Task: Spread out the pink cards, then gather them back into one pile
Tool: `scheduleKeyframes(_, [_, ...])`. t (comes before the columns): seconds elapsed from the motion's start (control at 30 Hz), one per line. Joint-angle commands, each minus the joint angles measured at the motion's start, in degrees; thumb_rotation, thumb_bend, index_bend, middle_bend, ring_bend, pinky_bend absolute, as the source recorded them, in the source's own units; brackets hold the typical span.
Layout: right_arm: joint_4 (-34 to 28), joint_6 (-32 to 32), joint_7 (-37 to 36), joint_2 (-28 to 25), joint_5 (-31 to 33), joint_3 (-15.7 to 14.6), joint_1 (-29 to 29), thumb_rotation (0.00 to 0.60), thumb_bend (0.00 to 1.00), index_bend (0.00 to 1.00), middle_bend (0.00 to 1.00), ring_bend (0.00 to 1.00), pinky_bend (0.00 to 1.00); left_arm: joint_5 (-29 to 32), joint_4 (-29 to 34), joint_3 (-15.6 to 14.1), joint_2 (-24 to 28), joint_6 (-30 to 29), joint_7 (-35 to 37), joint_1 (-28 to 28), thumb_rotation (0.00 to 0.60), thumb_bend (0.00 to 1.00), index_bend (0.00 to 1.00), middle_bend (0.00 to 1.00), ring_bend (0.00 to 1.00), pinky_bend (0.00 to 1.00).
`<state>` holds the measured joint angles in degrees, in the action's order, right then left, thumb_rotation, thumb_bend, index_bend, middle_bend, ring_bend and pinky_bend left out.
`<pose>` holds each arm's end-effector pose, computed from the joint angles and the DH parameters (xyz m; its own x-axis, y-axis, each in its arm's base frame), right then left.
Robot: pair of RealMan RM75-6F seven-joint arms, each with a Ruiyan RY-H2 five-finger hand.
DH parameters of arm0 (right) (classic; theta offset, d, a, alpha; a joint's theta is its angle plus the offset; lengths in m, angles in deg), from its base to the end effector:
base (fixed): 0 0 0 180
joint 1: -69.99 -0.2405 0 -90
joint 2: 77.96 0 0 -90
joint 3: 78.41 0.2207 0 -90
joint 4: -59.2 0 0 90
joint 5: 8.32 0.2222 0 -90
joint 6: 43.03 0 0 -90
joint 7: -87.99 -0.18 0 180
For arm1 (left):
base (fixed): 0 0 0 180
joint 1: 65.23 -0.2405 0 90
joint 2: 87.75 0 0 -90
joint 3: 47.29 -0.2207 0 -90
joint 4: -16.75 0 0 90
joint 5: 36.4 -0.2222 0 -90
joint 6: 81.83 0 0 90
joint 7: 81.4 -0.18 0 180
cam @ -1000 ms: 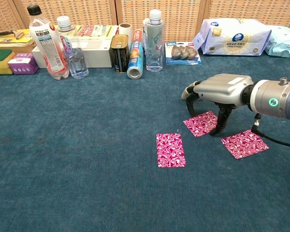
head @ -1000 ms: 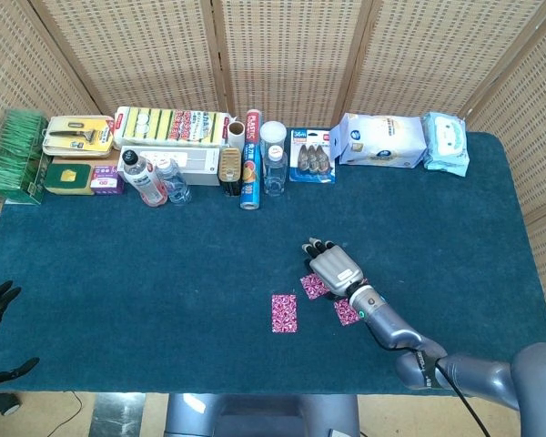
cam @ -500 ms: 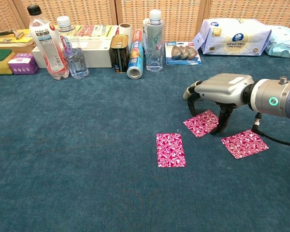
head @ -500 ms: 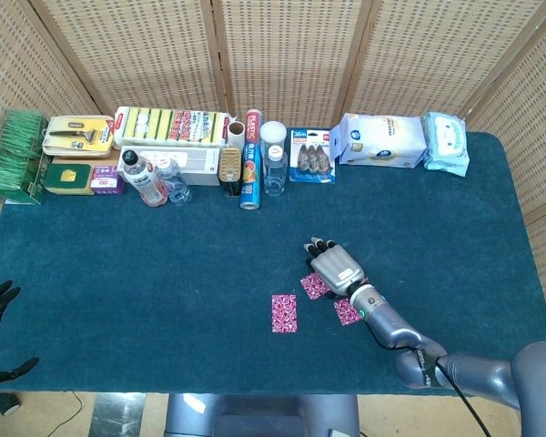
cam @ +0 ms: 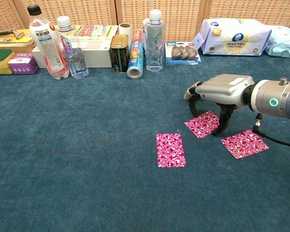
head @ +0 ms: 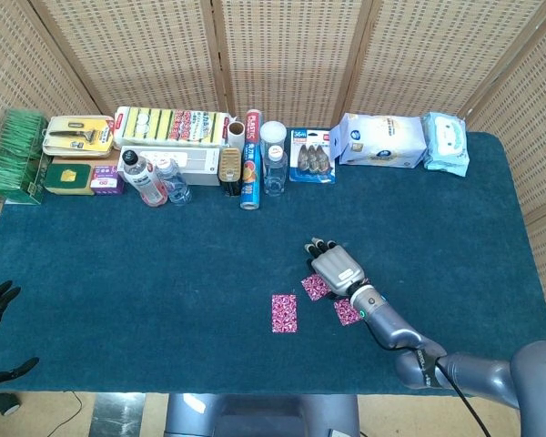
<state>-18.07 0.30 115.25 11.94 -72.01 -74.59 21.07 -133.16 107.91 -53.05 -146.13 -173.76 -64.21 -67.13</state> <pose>-0.1317 -0.3528 -0.0832 0.7286 -0.2950 0.6181 -0.6569 -0.5566 0.5087 -0.2931 0.1465 0.1448 0.2217 0.1054 0.9694 0.9745 -0.0579 -0.2166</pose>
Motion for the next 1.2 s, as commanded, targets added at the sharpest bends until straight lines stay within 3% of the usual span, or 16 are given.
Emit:
scheduleKeyframes(0.03, [0.0,0.1,0.0,0.0,-0.1,0.0,0.0,0.600,0.23,0.43,0.12,0.08,0.22,0.0,0.0,0.0,0.0,0.0,0.0,0.0,0.600,0.07,0.00,0.00,0.00,0.00])
scheduleKeyframes(0.8, [-5.3,2.5,2.2,-3.8,0.8,-0.3,0.6,0.600,0.23,0.43,0.12,0.08,0.22,-0.3,-0.2,-0.1,0.1,-0.3,0.4,-0.1,0.600,0.07,0.00,0.00,0.00,0.00])
scheduleKeyframes(1.2, [-10.5,5.5,2.4,-8.9,0.9,-1.2,2.7,0.600,0.23,0.43,0.12,0.08,0.22,-0.7,-0.3,-0.3,0.1,-0.6,0.5,-0.1,0.600,0.07,0.00,0.00,0.00,0.00])
